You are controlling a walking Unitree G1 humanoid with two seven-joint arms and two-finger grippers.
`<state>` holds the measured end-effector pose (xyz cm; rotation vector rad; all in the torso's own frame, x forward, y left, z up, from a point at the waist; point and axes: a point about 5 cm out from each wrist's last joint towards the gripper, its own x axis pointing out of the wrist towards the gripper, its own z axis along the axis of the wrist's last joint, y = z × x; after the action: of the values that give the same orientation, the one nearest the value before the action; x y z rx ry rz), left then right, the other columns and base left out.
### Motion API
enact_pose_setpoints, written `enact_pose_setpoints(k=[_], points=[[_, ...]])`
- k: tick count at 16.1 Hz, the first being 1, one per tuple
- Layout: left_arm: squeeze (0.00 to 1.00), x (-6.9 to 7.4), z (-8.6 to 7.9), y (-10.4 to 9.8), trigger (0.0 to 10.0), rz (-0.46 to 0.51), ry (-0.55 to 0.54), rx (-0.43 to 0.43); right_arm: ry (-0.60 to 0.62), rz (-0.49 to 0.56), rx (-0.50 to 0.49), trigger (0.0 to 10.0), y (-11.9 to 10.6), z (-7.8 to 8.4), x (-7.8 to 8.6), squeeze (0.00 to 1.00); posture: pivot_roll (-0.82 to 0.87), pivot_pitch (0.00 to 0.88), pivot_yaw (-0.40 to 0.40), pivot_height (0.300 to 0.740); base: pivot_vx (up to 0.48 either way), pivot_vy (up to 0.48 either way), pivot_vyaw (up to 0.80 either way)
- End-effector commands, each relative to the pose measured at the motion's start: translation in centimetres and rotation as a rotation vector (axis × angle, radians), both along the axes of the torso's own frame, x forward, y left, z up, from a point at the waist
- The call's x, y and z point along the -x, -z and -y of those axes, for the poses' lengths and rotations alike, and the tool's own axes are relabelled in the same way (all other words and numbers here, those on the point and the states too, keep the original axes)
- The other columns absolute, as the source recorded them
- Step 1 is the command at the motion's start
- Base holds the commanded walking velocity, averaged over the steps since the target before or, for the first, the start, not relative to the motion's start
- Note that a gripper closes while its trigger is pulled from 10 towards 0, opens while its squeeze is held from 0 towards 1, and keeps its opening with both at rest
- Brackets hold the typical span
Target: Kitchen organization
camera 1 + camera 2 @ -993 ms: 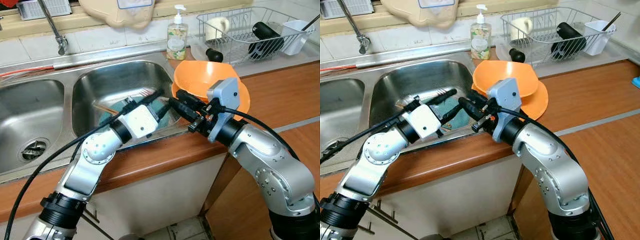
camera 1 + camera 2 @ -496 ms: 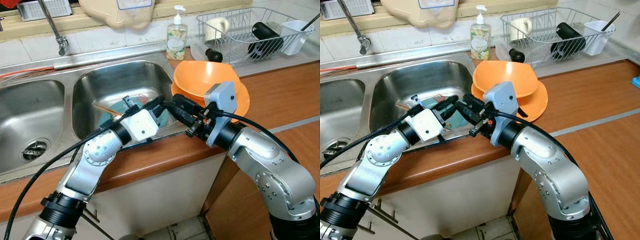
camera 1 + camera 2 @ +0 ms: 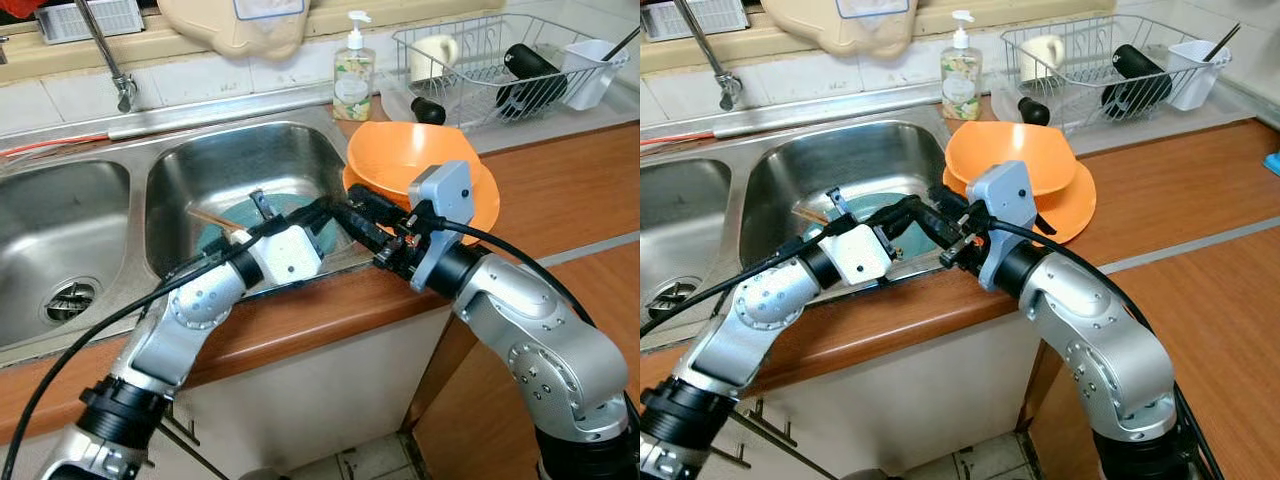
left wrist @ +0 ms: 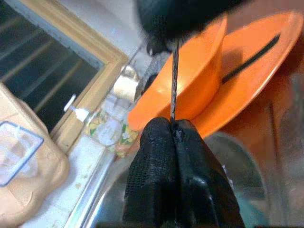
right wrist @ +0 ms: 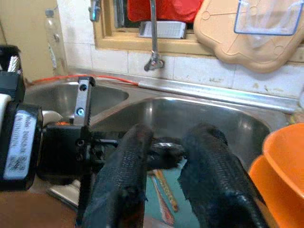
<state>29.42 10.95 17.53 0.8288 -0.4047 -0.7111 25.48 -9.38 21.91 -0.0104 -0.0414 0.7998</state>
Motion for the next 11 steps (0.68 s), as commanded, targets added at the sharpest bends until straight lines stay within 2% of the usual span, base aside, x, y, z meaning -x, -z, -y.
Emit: enact_pose_setpoints(k=[1,2,4,6,7,8,9,10,11], points=[[0.0,-0.8,-1.0,0.0,0.0,0.013,-0.055,-0.042,0.017,0.004,0.015,10.0,0.0,0.1,-0.2,0.92,-0.03,0.0,0.104,0.74,0.0,0.0,0.0],[0.0,-1.2,-1.6,0.1,0.0,0.013,-0.093,-0.065,0.018,0.002,0.031,10.0,0.2,0.2,-0.2,0.0,-0.03,0.0,0.106,0.74,0.0,0.0,0.0],[0.0,-3.1,-3.7,1.0,0.0,-0.055,-0.217,-0.172,-0.009,-0.012,0.151,10.0,1.7,0.0,0.1,0.0,-0.03,0.0,0.103,0.74,0.0,0.0,0.0],[0.0,-4.1,-4.2,1.3,0.0,-0.081,-0.255,-0.204,-0.022,-0.018,0.156,10.0,1.9,-0.3,0.2,0.0,-0.03,0.0,0.098,0.74,0.0,0.0,0.0],[0.0,-5.1,-4.4,1.5,1.5,-0.1,-0.273,-0.256,-0.031,-0.02,0.158,10.0,2.0,-0.6,0.3,0.0,-0.03,0.0,0.095,0.74,0.0,0.0,0.0],[0.0,-5.5,-4.5,1.6,2.9,-0.122,-0.284,-0.267,-0.035,-0.02,0.158,10.0,2.0,-0.6,0.3,0.0,-0.03,0.0,0.094,0.74,0.0,0.0,0.0],[0.0,-6.4,-4.8,2.1,10.0,-0.177,-0.298,-0.336,-0.043,-0.018,0.163,10.0,2.0,-0.7,0.3,0.0,-0.03,0.0,0.091,0.74,0.0,0.0,0.0],[0.0,-7.0,-5.1,2.3,10.0,-0.212,-0.304,-0.398,-0.047,-0.017,0.167,10.0,2.0,-0.8,0.2,0.0,-0.03,0.0,0.092,0.74,0.0,0.0,0.0],[0.0,-7.4,-5.3,2.4,10.0,-0.224,-0.314,-0.421,-0.048,-0.016,0.169,10.0,2.1,-0.8,0.2,0.0,-0.03,0.0,0.093,0.74,0.0,0.0,0.0]])
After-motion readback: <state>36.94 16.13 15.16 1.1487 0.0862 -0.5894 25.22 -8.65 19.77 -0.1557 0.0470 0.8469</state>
